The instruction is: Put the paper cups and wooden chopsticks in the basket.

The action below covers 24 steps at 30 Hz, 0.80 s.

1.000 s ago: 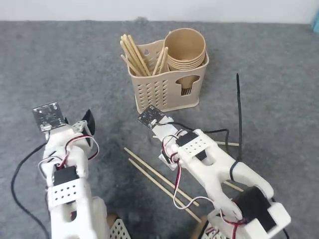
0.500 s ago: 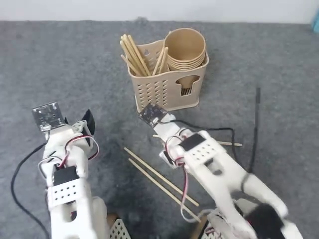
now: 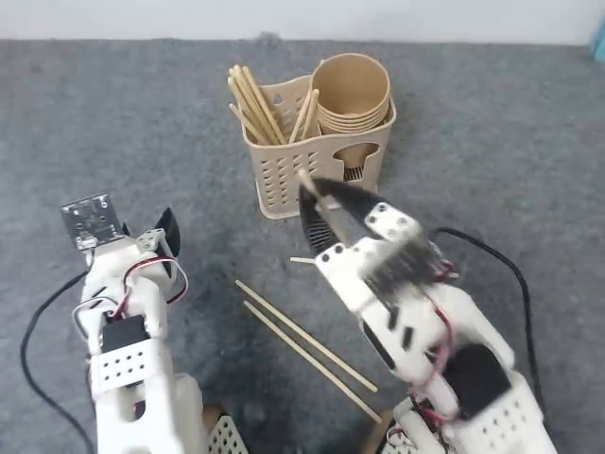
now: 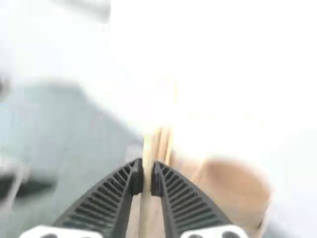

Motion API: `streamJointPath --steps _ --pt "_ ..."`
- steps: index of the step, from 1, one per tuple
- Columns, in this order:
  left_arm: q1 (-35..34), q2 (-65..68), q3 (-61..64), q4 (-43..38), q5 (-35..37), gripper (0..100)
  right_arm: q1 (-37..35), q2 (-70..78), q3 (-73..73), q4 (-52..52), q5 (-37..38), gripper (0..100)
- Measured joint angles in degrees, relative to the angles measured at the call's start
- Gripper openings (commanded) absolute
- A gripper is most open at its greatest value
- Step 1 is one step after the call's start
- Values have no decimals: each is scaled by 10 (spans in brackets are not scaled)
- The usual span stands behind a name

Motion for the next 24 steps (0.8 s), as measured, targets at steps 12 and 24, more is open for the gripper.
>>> streamJointPath --steps 12,24 --pt "1 0 0 0 0 236 0 81 -1 -459 -27 8" --pt "0 0 0 0 0 236 25 502 -258 -553 -25 10"
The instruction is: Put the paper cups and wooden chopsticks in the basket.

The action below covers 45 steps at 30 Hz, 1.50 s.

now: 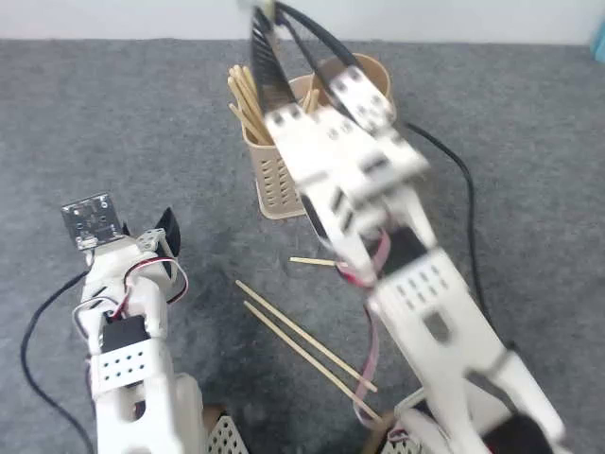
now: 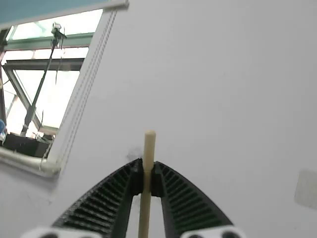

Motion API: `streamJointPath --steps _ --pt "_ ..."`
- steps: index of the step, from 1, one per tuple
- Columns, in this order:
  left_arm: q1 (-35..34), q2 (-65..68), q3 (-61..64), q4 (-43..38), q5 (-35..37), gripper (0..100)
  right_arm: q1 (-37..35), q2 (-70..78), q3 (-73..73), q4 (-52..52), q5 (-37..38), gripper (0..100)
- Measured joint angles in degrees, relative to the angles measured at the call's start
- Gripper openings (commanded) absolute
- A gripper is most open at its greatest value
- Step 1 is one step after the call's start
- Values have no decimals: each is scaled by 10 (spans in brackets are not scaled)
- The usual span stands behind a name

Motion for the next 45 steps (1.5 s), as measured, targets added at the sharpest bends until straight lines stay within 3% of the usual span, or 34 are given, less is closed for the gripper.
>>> streamJointPath --steps 3,9,18,25,32,39,45 --pt "0 0 0 0 0 236 14 63 -10 0 0 25" --pt "1 0 0 0 0 236 51 113 -10 55 -11 221" --pt "0 0 0 0 0 236 98 50 -94 304 -157 134" --pt "0 0 0 0 0 236 94 -107 -159 572 -195 130" --pt "1 0 0 0 0 236 98 -223 -163 817 -197 129" --pt "0 0 0 2 0 236 70 -213 -159 1059 -165 129" --pt "-9 62 -47 23 0 236 -29 -143 -33 1097 -77 130"
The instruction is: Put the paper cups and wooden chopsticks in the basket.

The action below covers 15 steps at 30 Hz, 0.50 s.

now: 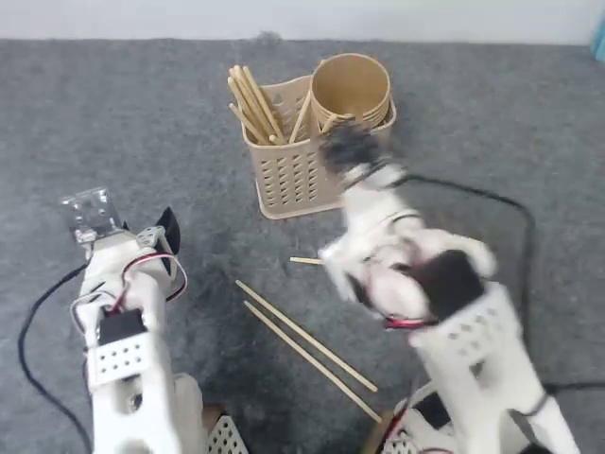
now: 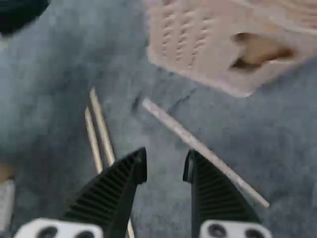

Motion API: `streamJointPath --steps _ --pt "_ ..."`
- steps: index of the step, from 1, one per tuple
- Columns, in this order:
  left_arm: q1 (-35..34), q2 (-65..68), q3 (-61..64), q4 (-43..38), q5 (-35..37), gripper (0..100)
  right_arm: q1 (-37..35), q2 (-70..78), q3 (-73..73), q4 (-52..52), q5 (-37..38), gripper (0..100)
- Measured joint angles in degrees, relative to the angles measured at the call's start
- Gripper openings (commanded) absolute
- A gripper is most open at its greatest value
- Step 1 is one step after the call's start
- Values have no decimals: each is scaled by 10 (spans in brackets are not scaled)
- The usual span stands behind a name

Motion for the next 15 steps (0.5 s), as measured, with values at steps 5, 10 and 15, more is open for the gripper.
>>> streamJointPath --steps 5,10,15 --pt "-30 122 -64 -7 0 236 -40 24 137 -105 65 132" --pt "-39 209 -113 -13 1 236 -40 42 265 -284 149 131" --pt "-42 219 -118 -13 1 236 -34 98 333 -442 200 130"
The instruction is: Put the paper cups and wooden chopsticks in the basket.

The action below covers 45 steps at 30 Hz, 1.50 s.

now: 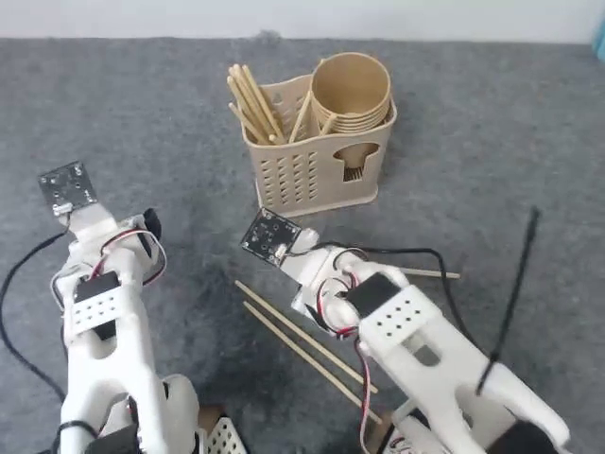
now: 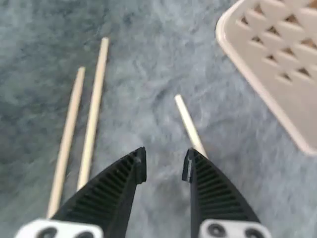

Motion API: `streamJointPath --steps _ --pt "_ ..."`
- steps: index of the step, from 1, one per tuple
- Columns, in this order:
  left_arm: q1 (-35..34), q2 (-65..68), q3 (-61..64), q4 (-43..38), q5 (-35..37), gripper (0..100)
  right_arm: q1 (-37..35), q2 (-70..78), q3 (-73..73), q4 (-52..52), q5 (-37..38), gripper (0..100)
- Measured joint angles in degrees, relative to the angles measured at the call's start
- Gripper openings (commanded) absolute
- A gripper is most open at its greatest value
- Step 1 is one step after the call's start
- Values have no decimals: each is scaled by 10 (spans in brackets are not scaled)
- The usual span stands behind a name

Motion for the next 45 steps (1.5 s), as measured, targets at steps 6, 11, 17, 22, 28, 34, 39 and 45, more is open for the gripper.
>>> streamJointPath --steps 6,11,17,22,28,34,39,45 --pt "0 0 -1 0 0 236 64 119 0 -100 33 130" --pt "0 1 -3 0 0 236 83 221 -29 -113 40 130" --pt "0 4 -7 0 0 236 76 241 -40 -120 43 128" --pt "0 4 -7 0 0 236 75 244 -40 -120 43 2" --pt "0 4 -7 0 0 236 76 244 -41 -120 44 8" --pt "0 4 -7 0 0 236 75 175 -40 -63 43 6" --pt "0 4 -7 0 0 236 74 33 -40 -8 14 6" --pt "18 4 -7 0 0 236 68 -162 -40 22 -36 6"
